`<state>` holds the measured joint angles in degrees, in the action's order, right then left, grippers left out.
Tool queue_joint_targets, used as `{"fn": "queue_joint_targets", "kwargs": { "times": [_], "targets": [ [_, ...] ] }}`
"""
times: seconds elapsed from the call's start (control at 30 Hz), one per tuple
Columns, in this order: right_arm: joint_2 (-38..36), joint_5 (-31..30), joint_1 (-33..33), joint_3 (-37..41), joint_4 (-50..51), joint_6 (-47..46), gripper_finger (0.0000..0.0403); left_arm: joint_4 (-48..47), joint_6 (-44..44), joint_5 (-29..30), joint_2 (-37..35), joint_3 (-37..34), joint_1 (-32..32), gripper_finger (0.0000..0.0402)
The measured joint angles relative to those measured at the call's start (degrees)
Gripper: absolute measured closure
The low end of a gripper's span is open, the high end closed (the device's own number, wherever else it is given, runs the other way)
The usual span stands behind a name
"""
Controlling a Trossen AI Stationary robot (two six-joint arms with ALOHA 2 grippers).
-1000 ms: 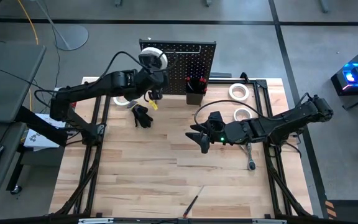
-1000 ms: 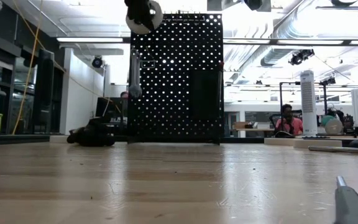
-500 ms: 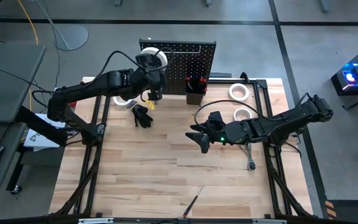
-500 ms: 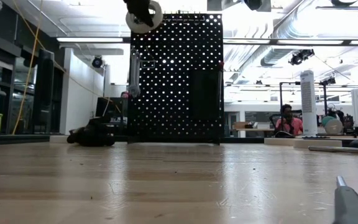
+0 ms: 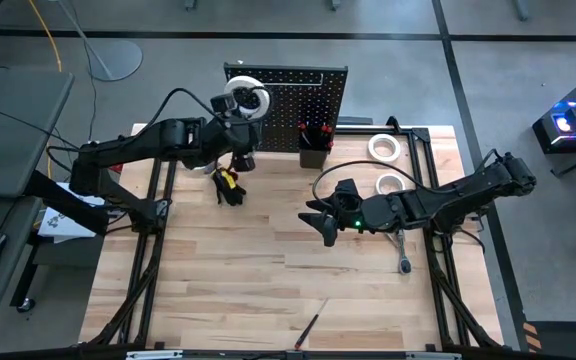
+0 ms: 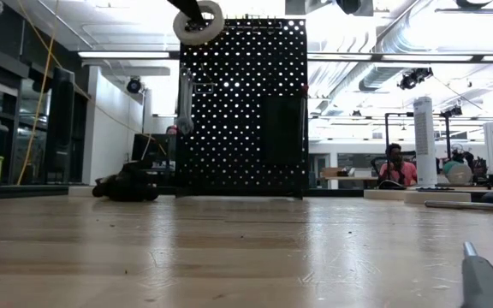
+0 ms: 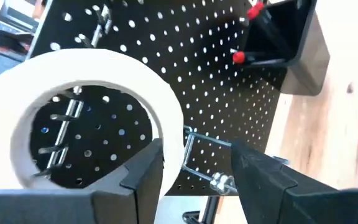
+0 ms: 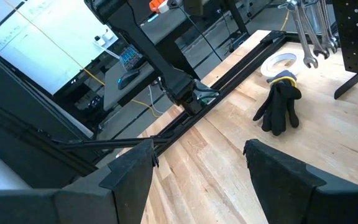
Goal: Hang tools onto peg board
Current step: Hang the white masking tape on the peg board
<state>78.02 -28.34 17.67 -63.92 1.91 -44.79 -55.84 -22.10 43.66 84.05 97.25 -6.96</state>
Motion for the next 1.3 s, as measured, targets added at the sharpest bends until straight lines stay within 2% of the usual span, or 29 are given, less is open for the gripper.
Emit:
{"fn": "queue_joint_targets", "kwargs": {
  "times": [0.27, 0.43, 0.5, 0.57, 0.63, 0.7, 0.97, 1.3],
  "targets": [
    [0.0, 0.0, 0.0, 0.0, 0.0, 0.05, 0.0158, 0.59, 7.17, 2.54, -5.97, 0.0, 3.87, 0.0233],
    [0.0, -0.08, -0.04, 0.01, 0.0, 0.24, 0.0158, 6.39, 8.14, 1.87, -9.91, 0.05, 4.01, 0.0241],
    [0.0, -0.12, -0.07, 0.02, 0.0, 0.26, 0.0158, 8.53, 6.34, 1.63, -10.46, 0.07, 3.11, 0.0264],
    [0.0, -0.18, -0.07, 0.01, 0.0, 0.25, 0.0158, 10.2, 3.96, 0.65, -10.45, 0.07, 1.75, 0.0307],
    [0.0, -0.29, -0.04, 0.0, 0.0, 0.26, 0.0158, 11.46, 2.24, -2.46, -10.1, 0.07, -0.24, 0.0368],
    [0.0, -0.31, -0.04, 0.01, 0.0, 0.24, 0.0158, 13.28, 2.14, -6.44, -9.38, 0.07, -2.58, 0.0389],
    [-0.01, -0.44, 0.37, 0.01, -0.01, -0.16, 0.0158, 13.24, 1.14, -13.22, -6.13, 0.02, -7.09, 0.0401],
    [-0.02, -0.46, 0.35, 0.02, 0.0, -0.2, 0.0158, 15.51, -4.19, -12.92, -4.11, 0.02, -10.72, 0.0401]
  ]
}}
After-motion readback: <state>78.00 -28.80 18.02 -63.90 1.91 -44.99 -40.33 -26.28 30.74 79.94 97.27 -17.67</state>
